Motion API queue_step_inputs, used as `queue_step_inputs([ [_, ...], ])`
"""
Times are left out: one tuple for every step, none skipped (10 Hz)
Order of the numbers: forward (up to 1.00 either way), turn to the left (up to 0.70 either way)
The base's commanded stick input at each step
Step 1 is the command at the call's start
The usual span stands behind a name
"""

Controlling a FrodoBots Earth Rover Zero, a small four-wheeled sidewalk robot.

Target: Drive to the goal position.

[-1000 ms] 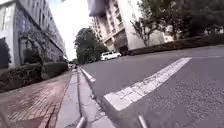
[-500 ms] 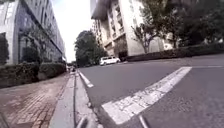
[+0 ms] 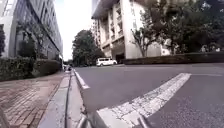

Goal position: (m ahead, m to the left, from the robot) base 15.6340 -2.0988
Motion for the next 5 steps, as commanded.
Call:
queue_step_inputs([
  [0.7, 0.0],
  [0.7, 0.0],
  [0.7, 0.0],
  [0.7, 0.0],
  [0.7, 0.0],
])
